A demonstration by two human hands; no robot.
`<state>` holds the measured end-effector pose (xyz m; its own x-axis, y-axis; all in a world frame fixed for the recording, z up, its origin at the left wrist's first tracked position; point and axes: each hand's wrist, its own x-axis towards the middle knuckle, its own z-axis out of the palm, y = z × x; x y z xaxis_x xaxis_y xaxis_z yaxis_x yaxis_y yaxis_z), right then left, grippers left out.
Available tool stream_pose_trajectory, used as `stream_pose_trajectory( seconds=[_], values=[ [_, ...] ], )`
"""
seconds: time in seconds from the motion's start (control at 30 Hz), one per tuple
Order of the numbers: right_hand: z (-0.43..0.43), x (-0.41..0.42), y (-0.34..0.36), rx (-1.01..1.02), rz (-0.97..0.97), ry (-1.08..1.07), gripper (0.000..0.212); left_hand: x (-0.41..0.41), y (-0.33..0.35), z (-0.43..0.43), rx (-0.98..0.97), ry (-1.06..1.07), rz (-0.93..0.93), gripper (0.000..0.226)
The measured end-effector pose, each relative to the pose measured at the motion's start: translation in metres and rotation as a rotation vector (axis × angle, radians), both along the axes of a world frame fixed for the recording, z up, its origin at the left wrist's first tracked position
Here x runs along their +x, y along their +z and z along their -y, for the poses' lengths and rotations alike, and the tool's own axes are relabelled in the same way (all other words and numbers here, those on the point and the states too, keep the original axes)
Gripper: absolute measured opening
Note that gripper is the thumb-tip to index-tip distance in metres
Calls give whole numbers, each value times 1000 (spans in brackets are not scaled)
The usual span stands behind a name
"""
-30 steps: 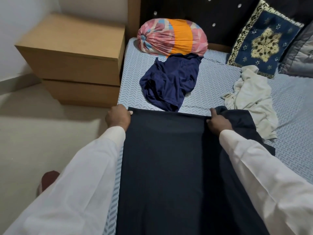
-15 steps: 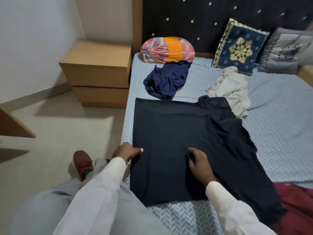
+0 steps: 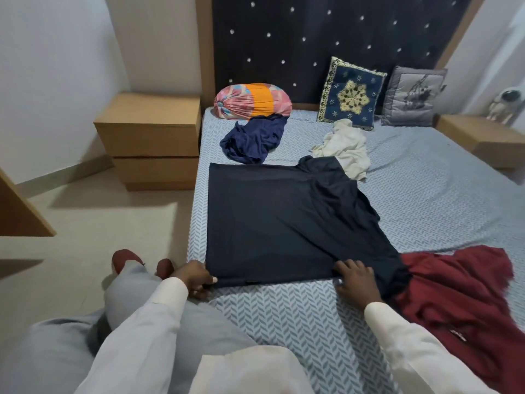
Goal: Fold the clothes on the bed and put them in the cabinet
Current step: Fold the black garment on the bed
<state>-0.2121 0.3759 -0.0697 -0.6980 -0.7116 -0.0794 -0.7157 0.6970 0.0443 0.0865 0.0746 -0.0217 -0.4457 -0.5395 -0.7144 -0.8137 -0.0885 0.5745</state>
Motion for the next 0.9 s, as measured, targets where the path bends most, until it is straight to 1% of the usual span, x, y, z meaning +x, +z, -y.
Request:
stream_pose_trajectory(
  seconds=[0.1,0.17,0.23,0.3,0.37,0.43,0.47,0.53,0.57,0.63,0.67,0.7,0.73,0.77,0.83,0.9],
  values=[
    [0,4,5,30,-9,1,38,6,8,-5,-63,39,0,7],
    [-3,3,9,42,-29,-15,34,7,8,-7,-115,38,42,14],
    [-8,0,13,45,-50,-40,29,7,5,-8,-136,23,49,14],
    [-11,-4,17,-13,-64,-58,24,8,3,-7,-136,27,36,13],
    [-13,-4,19,-88,-72,-41,18,10,1,-6,-177,3,52,15],
    [-15,-6,20,-91,-24,-40,18,10,-2,-4,-241,-62,94,16],
    [-14,-8,19,-69,33,-58,21,9,-2,-3,-258,-96,115,14],
    [-14,-10,23,-39,125,-104,28,5,-1,-3,-286,-162,199,23],
    [-13,-13,25,-61,145,-132,30,1,2,-4,-308,-212,251,26],
    [-10,-16,33,-181,166,-206,29,-2,8,-4,-352,-266,326,28],
    [-10,-20,36,-252,143,-240,27,-4,8,-3,-371,-253,348,35],
    [-10,-26,40,-320,103,-265,23,-3,9,-2,-416,-210,372,48],
    [-11,-38,42,-379,75,-299,19,-9,8,1,-520,-186,384,61],
    [-11,-50,45,-427,72,-335,15,-14,8,3,-631,-177,364,68],
    [-13,-78,47,-448,111,-436,18,-38,5,4,-798,-235,222,66],
    [-15,-108,47,-385,158,-574,28,-72,0,2,-846,-334,55,64]
  ],
)
